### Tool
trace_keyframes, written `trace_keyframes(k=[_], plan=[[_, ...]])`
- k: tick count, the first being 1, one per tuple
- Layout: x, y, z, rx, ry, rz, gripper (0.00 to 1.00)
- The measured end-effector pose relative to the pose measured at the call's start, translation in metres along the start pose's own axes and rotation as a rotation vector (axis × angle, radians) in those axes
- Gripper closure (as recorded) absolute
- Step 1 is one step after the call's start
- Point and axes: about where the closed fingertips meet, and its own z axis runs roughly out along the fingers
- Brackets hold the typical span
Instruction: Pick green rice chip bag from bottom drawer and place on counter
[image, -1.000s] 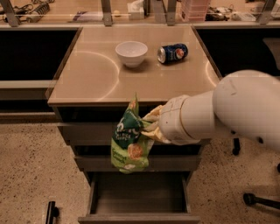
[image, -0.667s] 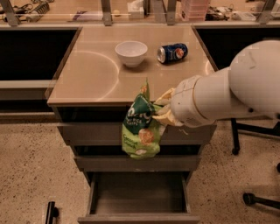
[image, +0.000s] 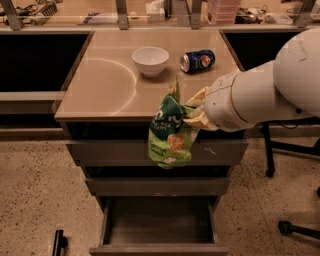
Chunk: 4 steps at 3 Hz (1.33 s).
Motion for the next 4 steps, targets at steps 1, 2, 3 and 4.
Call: trace_keyframes(k=[1,2,3,4], plan=[[-0.003,-0.008,-0.002,0.032,0.002,-0.005,1.00],[-0.008,-0.038,-0.005,0.060,0.017,-0.056,1.00],[-0.023,-0.085,-0.009,0.092,0.037,-0.138,1.00],[-0.032,-0.127,-0.012,0.107,0.065,-0.189,1.00]])
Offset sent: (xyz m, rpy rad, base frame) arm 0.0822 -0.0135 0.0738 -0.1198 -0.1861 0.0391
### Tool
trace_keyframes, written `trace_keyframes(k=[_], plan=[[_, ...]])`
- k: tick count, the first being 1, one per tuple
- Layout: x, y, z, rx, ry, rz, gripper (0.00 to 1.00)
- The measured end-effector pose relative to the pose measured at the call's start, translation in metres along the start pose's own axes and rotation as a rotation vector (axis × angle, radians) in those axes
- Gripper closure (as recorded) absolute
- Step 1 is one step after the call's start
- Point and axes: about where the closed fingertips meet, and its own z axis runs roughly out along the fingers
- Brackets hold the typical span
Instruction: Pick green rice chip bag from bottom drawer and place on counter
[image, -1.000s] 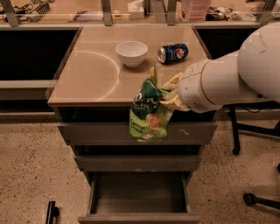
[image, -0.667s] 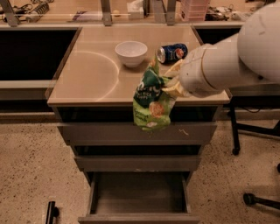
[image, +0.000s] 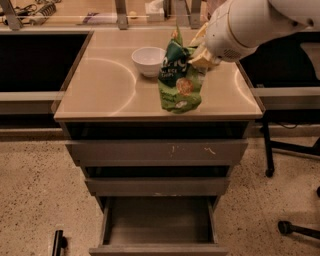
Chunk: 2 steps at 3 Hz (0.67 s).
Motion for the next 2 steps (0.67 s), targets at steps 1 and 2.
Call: trace_keyframes(k=[1,2], plan=[[0.015,-0.026,0.010,0.008,0.007,0.018,1.00],[0.041,-0.035,0.029,0.021,0.001,0.067,1.00]])
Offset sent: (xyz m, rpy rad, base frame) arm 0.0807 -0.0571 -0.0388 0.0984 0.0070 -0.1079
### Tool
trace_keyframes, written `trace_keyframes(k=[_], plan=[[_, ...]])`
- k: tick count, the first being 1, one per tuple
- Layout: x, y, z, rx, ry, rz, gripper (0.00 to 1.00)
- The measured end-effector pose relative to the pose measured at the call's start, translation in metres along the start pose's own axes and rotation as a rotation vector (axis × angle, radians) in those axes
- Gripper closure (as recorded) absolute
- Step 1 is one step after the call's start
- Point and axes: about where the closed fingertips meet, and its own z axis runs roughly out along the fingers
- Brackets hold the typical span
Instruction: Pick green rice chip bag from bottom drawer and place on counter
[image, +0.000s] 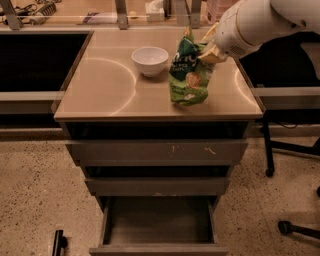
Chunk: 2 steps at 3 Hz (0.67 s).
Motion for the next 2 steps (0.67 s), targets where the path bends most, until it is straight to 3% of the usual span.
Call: trace_keyframes(k=[1,2], plan=[[0.0210,-0.0084,0.0222,0.017,-0.004,0.039,1.00],[0.0216,-0.0081,0.0239,0.016,-0.005,0.040,0.81]])
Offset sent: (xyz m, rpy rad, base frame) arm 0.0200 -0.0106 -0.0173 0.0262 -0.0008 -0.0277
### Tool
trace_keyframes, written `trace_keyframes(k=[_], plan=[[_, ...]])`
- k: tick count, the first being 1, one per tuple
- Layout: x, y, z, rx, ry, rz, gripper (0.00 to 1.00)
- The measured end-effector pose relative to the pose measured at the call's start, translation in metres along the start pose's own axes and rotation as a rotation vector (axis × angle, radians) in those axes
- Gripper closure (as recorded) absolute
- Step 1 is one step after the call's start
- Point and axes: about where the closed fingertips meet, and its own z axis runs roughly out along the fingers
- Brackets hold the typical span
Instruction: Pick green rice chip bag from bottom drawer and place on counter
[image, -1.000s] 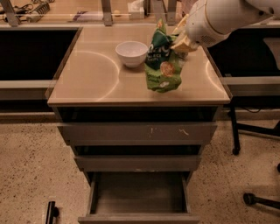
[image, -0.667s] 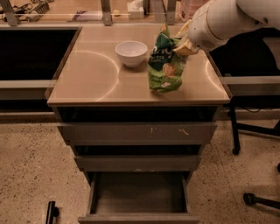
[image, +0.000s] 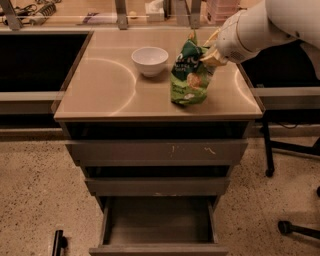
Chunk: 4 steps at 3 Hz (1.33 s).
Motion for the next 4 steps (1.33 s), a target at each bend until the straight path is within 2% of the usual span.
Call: trace_keyframes(k=[3,4], plan=[[-0.0001,0.0001,0.0001,0.000,0.000,0.000,0.12],[-0.0001,0.0001,0.0001,0.000,0.000,0.000,0.00]])
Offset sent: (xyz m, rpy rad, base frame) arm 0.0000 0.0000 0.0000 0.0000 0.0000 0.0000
